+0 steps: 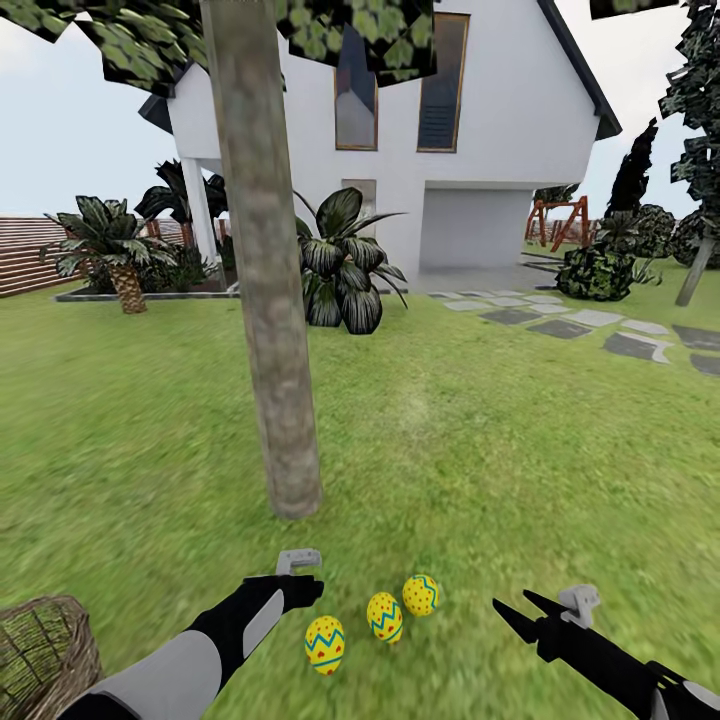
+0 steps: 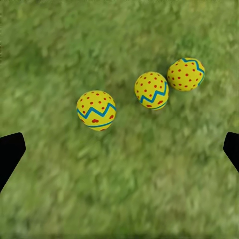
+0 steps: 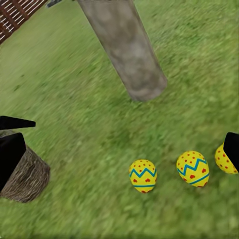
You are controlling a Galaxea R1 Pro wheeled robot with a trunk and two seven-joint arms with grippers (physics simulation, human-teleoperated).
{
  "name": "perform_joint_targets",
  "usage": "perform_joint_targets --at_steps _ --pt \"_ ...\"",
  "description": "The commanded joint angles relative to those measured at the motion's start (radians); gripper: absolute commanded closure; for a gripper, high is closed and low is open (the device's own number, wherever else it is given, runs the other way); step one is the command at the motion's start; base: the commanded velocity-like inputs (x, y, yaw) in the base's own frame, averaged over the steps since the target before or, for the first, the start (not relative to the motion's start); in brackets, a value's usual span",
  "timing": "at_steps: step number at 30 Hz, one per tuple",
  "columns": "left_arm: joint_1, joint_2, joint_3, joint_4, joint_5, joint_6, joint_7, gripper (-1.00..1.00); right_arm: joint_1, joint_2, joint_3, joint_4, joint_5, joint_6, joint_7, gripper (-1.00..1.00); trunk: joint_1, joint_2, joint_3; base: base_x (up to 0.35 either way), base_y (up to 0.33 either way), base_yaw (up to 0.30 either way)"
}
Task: Take the three Easter eggs out of the wicker basket on the lawn in the garden, then place them on the lawn next to a single tree (choose any tree) so that all three eggs are next to the same tree and none are left in the basket.
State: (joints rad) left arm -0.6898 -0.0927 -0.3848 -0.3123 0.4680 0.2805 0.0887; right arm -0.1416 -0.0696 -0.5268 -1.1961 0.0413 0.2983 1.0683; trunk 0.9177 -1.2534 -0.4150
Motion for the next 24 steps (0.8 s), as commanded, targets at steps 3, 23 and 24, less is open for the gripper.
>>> perform_joint_targets --at_steps 3,23,24 --pt "0.000 0.001 -0.008 -0.002 0.011 0.004 0.008 -1.00 -0.001 0.002 -0.003 -0.001 0.004 0.007 -0.002 -1.00 -0.012 0.021 0.008 0.000 0.000 0.000" --pt "0.000 0.001 -0.008 -0.002 0.011 0.004 0.008 -1.00 -0.001 0.004 0.001 0.007 0.004 0.007 -0.048 -1.00 -0.088 0.161 0.071 0.000 0.000 0.000" --pt "0.000 0.001 -0.008 -0.002 0.011 0.004 0.008 -1.00 -0.001 0.005 0.002 0.008 0.004 0.007 -0.065 -1.00 -0.092 0.168 0.074 0.000 0.000 0.000"
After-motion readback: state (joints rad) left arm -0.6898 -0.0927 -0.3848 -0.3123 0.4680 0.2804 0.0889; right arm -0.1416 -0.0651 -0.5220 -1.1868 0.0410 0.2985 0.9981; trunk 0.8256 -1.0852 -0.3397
